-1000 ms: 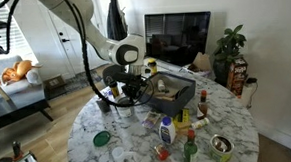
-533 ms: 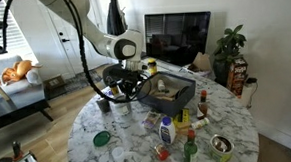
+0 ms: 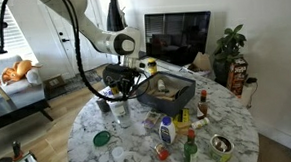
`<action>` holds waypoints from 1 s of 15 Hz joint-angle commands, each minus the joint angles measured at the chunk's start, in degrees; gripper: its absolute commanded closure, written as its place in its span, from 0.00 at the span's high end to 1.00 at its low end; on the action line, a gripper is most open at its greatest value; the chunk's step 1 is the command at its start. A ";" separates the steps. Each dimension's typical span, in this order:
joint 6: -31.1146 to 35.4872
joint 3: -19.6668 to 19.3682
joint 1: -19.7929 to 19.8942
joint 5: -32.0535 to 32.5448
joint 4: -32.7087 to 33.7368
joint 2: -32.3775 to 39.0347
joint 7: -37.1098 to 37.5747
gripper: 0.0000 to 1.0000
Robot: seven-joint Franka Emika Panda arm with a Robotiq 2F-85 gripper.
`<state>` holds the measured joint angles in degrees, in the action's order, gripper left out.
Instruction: Take the metal cup out of the jar then put the flashlight into the jar
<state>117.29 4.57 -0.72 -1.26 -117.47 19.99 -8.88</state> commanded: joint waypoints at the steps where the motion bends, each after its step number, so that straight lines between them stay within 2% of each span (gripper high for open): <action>1: -4.65 -1.94 -4.07 6.42 0.93 -1.16 12.32 0.01; 10: -8.23 -4.64 -11.82 25.82 3.54 2.68 38.15 0.01; 15: -14.61 -5.69 -15.32 35.37 5.56 6.38 48.86 0.01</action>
<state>107.60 0.22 -13.21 29.26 -114.47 23.10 34.12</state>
